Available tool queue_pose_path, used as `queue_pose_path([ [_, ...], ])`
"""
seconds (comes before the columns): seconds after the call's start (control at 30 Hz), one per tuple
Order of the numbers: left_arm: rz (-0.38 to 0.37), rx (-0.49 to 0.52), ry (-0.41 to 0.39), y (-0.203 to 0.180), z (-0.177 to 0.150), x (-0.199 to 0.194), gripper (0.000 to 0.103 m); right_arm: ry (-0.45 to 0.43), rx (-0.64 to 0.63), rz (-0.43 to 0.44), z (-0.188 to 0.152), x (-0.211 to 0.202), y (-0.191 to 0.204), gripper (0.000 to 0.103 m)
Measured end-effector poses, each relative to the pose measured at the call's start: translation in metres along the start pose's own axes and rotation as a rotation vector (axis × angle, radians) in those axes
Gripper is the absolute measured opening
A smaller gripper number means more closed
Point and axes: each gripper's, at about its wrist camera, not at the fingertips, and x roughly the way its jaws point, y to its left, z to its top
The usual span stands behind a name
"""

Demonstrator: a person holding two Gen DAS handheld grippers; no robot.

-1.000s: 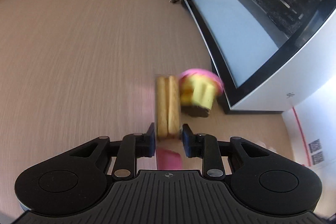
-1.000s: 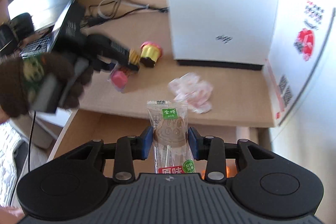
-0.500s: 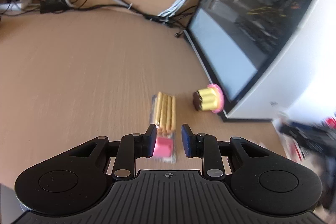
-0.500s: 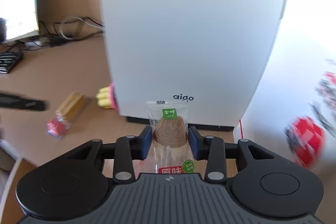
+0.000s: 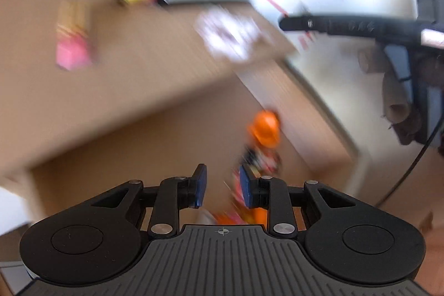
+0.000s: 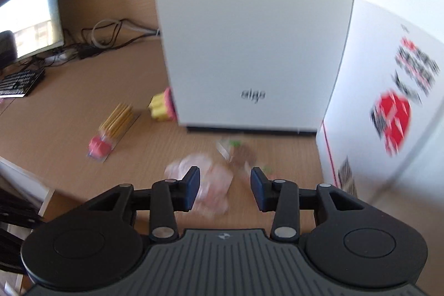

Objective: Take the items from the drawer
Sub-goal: 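Release the wrapped cookie on the desktop with the right gripper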

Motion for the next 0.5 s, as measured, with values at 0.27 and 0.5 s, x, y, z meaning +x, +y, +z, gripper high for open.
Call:
queue_pose_path([
  [0.27, 0.005, 0.138, 0.014, -0.047, 0.006, 0.065, 0.029, 0.144, 0.060, -0.019, -0.090, -0.039, 0.010, 0.040],
  [0.5, -0.022, -0.018, 0.034, -0.061, 0.045, 0.122, 0.029, 0.222, 0.082, -0.062, -0.140, -0.055, 0.015, 0.040],
])
